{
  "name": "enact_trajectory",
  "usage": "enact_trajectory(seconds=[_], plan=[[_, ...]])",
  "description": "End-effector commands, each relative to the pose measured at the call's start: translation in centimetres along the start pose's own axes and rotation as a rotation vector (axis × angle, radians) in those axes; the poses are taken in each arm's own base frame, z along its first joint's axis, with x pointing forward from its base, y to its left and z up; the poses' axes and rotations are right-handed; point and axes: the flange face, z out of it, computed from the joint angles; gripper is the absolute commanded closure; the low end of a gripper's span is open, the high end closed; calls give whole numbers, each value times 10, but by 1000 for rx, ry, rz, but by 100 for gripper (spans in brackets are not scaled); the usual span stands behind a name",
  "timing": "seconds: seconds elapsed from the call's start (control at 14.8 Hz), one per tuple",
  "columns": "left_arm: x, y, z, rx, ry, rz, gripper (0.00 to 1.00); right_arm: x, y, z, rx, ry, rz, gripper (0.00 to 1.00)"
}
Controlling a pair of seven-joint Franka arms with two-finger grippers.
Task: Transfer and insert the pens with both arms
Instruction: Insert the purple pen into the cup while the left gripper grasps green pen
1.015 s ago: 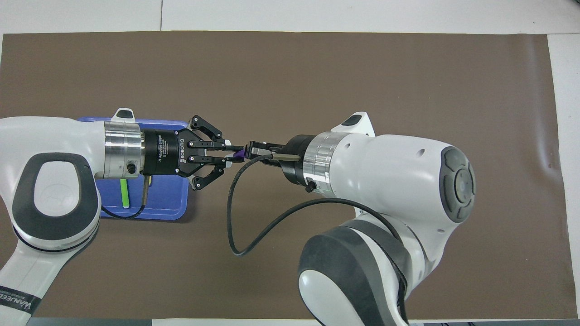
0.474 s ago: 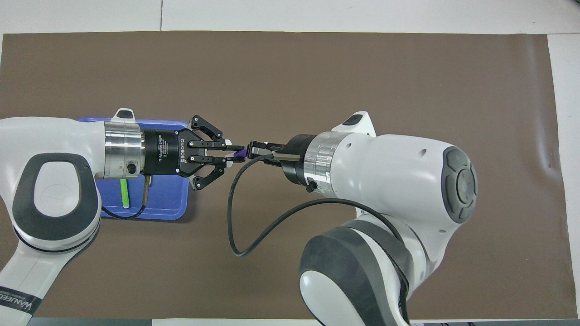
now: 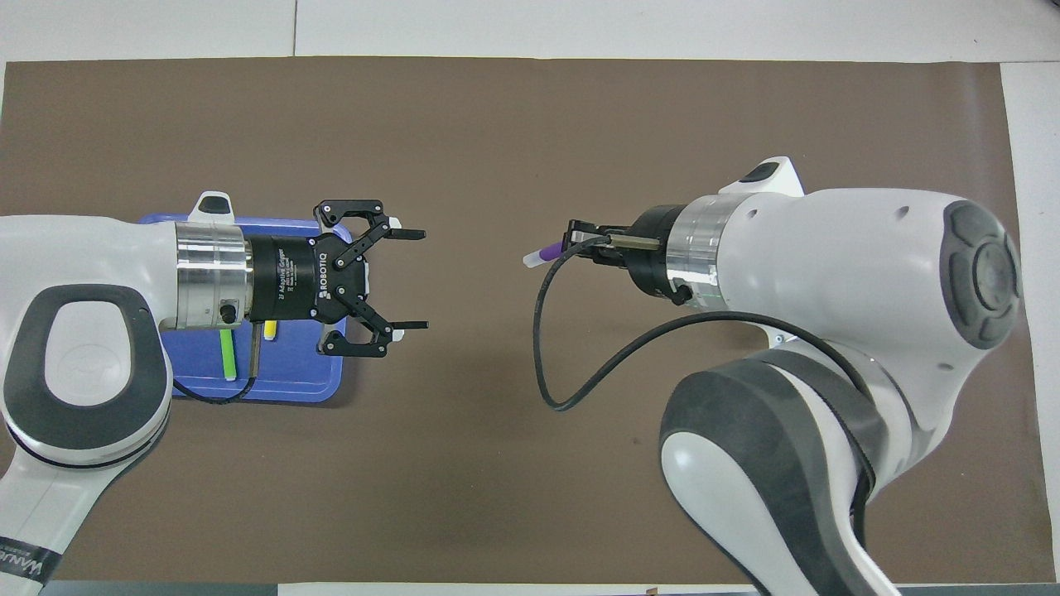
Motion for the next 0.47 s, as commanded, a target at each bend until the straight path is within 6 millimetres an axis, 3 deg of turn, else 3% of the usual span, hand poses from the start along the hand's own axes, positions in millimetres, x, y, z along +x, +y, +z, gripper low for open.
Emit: enact_trajectory(seconds=[0.0,0.2,0.41], plan=[[12,-13,-7,61,135,227,0,1,29,-5,-132,7,-57,100],[43,-11,-27,147,228,422,0,4,77,-9,-247,15,-104,100],[86,-11,-56,299,325,691,0,12,132,-17,-335,4,-174,100]])
